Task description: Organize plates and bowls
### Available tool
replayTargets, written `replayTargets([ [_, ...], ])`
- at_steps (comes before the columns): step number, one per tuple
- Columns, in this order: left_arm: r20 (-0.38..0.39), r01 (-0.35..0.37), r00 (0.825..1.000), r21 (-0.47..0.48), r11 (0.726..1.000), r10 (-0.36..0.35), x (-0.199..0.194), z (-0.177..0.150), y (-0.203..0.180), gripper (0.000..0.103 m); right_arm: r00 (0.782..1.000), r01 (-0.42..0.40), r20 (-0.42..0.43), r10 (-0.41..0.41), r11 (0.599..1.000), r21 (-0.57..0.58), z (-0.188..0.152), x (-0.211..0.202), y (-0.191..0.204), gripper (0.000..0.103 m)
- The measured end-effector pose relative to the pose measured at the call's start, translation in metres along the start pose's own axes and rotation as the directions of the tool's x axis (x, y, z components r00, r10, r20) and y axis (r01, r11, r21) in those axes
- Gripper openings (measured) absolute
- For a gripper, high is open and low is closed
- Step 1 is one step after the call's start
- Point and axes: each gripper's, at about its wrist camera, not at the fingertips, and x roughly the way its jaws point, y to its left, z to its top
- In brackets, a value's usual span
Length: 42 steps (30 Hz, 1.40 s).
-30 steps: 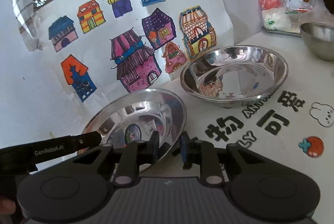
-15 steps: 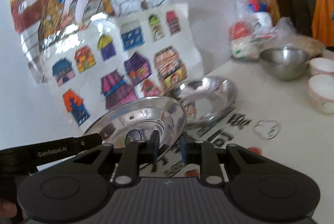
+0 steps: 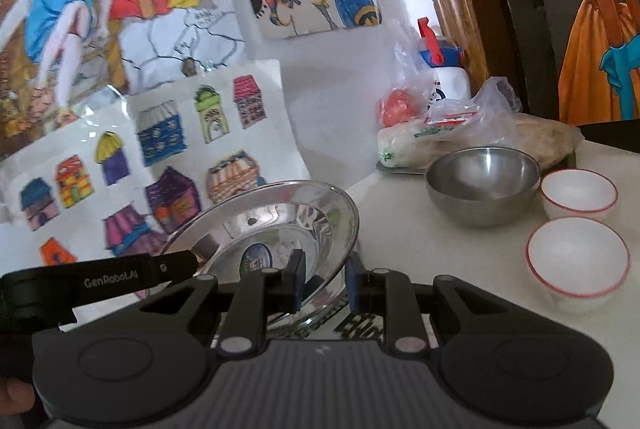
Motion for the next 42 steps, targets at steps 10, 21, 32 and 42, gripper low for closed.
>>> replayTargets([
  [10, -0.053, -0.039, 0.998, -0.011, 0.999, 0.039, 0.044, 0.006, 0.01, 0.022, 0.998, -0.019, -0.054, 0.016, 0.998, -0.052, 0.002, 0.039, -0.003, 0.025],
  [21, -0.09, -0.106, 0.99, 0.021, 0.994, 0.107, 0.053, 0.001, 0.009, 0.023, 0.995, -0.02, -0.096, 0.012, 0.996, -0.082, -0.003, 0.047, 0.002, 0.027],
  [32, -0.092, -0.126, 0.987, 0.044, 0.991, 0.129, 0.053, 0.001, 0.006, 0.024, 0.994, -0.018, -0.11, 0.005, 0.993, -0.113, -0.001, 0.047, 0.004, 0.028],
  [42, -0.129, -0.149, 0.978, 0.105, 0.983, 0.162, 0.06, 0.002, 0.007, 0.028, 0.992, -0.009, -0.126, -0.017, 0.98, -0.201, -0.002, 0.05, 0.017, 0.031],
])
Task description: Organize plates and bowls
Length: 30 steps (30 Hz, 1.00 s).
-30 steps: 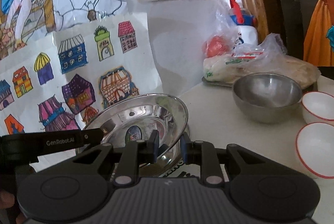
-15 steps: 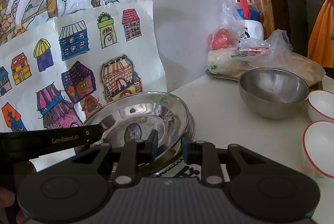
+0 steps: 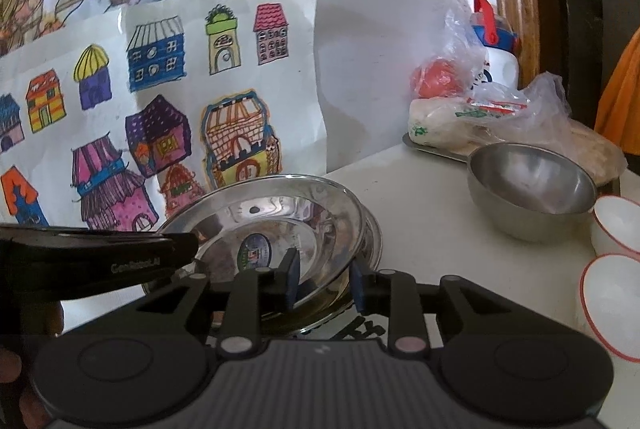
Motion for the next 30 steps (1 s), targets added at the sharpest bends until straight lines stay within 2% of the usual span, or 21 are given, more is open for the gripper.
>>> replayTargets([
  [10, -0.027, -0.005, 1.0, 0.016, 1.0, 0.005, 0.005, 0.0, 0.0, 0.029, 1.0, 0.027, -0.006, -0.028, 0.998, -0.058, 0.0, 0.002, 0.005, 0.032],
  [18, -0.013, -0.032, 0.999, 0.069, 0.997, 0.032, 0.01, 0.004, -0.008, 0.028, 0.998, 0.058, -0.003, -0.058, 0.992, -0.115, 0.0, 0.006, 0.008, 0.039],
  [25, -0.014, -0.019, 1.0, 0.045, 0.999, 0.02, 0.012, 0.005, -0.004, 0.028, 0.996, 0.087, 0.004, -0.088, 0.985, -0.148, -0.003, 0.008, 0.01, 0.056],
  [27, -0.01, -0.017, 1.0, 0.038, 0.999, 0.018, 0.01, 0.005, -0.003, 0.028, 0.995, 0.096, 0.012, -0.095, 0.984, -0.15, -0.003, 0.007, 0.009, 0.063],
  [28, -0.009, -0.014, 1.0, 0.033, 0.999, 0.015, 0.009, 0.005, -0.003, 0.03, 0.995, 0.101, 0.017, -0.1, 0.984, -0.148, -0.003, 0.005, 0.008, 0.069],
  [30, -0.004, -0.009, 1.0, 0.02, 1.0, 0.01, 0.006, 0.004, -0.001, 0.035, 0.994, 0.111, 0.031, -0.108, 0.984, -0.139, -0.004, -0.001, 0.005, 0.077],
])
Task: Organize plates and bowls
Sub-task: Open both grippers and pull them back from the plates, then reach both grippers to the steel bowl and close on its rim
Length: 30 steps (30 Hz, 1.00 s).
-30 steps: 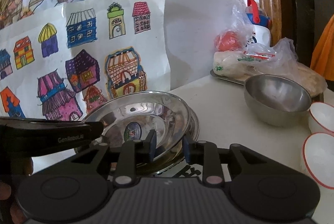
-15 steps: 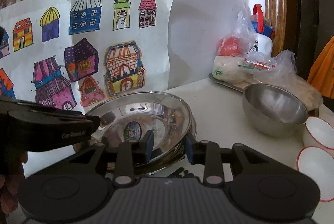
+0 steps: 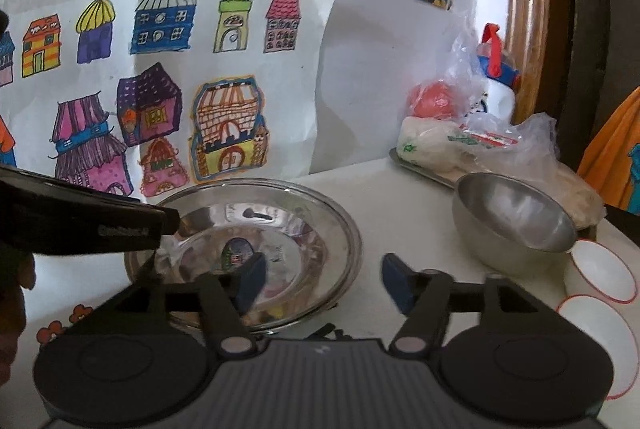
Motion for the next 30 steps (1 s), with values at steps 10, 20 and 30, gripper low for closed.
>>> replayTargets([
  [10, 0.117, 0.072, 0.991, -0.027, 0.997, -0.068, -0.042, 0.008, -0.013, 0.086, 0.988, 0.037, 0.143, -0.051, 0.994, 0.103, -0.009, -0.072, -0.053, 0.1],
  [20, 0.127, 0.246, 0.96, 0.043, 0.968, -0.25, -0.05, 0.031, -0.075, 0.102, 0.973, 0.092, 0.192, -0.126, 0.98, 0.179, -0.014, -0.101, -0.142, 0.103],
  [30, 0.032, 0.308, 0.95, 0.071, 0.949, -0.311, 0.004, 0.065, -0.141, 0.102, 0.998, 0.021, 0.051, -0.038, 0.953, 0.304, 0.025, -0.032, -0.247, 0.103],
])
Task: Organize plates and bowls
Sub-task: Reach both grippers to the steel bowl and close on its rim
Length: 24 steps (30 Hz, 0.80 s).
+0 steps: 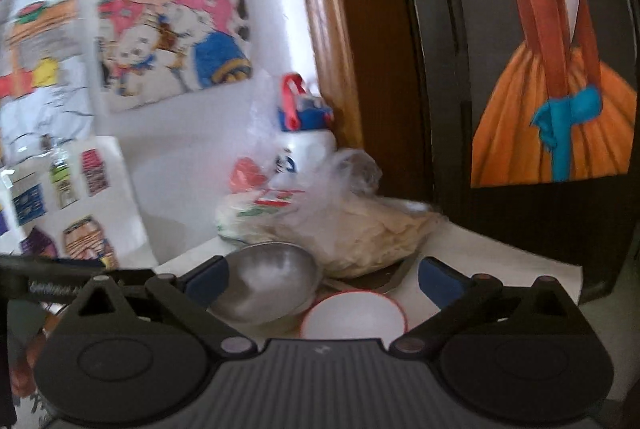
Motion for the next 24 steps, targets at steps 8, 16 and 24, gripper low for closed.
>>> replayTargets([
  [8, -0.082, 0.004, 0.997, -0.039, 0.999, -0.007, 0.058, 0.008, -0.002, 0.102, 0.973, -0.121, -0.168, 0.161, 0.967, 0.222, 0.01, 0.074, -0.037, 0.102],
  [16, -0.117, 0.014, 0.993, -0.104, 0.995, -0.027, 0.085, 0.007, 0.004, 0.102, 0.953, -0.164, -0.225, 0.202, 0.971, 0.175, 0.014, 0.099, -0.02, 0.101],
  [24, -0.149, 0.029, 0.988, -0.139, 0.99, -0.05, 0.096, 0.002, 0.002, 0.102, 0.939, -0.158, -0.284, 0.192, 0.977, 0.141, 0.014, 0.113, -0.008, 0.073],
])
